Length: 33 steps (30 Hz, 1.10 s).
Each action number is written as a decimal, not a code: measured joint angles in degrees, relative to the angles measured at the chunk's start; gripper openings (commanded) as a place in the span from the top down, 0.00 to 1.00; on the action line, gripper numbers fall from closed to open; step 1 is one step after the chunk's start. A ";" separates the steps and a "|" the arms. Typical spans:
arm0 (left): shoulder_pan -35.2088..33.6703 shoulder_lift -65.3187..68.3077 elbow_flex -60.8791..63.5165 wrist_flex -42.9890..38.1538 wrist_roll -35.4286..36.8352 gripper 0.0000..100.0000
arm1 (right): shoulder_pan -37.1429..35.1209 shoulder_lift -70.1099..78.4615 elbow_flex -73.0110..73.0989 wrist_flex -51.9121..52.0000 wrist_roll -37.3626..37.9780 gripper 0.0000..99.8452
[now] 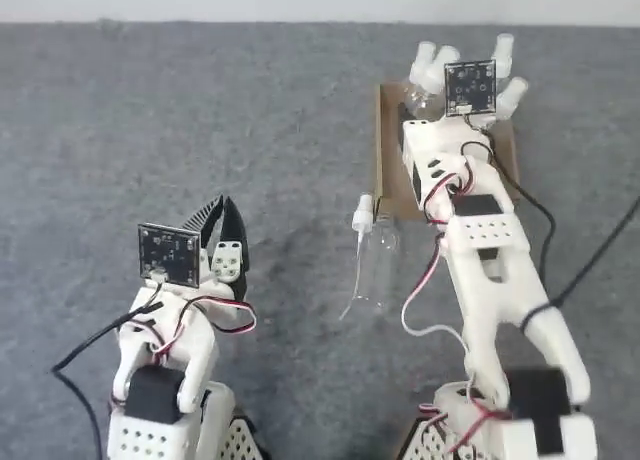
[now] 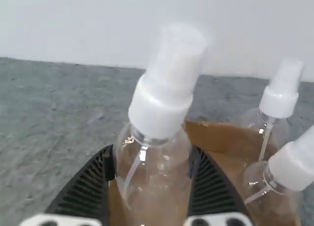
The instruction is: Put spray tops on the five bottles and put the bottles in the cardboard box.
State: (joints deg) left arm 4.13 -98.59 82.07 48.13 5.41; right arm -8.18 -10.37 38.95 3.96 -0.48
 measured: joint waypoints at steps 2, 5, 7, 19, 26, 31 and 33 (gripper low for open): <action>0.00 0.00 0.00 0.00 0.00 0.99 | 0.44 2.64 0.00 -2.20 0.00 0.99; 0.00 0.00 0.00 0.00 0.00 0.99 | 0.35 5.54 0.00 -6.07 0.00 0.99; 0.00 0.00 0.00 0.00 0.00 0.99 | 0.35 7.38 0.00 -8.35 0.00 0.99; 0.00 0.00 0.00 0.00 0.00 0.99 | 0.35 13.89 0.00 -12.48 0.00 0.99; 0.00 0.00 0.00 0.00 0.00 0.99 | 0.26 13.98 0.00 -12.48 0.00 0.99; 0.00 0.00 0.00 0.00 0.00 0.99 | 0.26 13.98 0.00 -12.48 0.00 0.99; 0.00 0.00 0.00 0.00 0.00 0.99 | 0.26 13.98 0.00 -12.48 0.00 0.99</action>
State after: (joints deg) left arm 4.13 -98.59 82.07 48.13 5.41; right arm -7.91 3.60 38.95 -8.53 -0.48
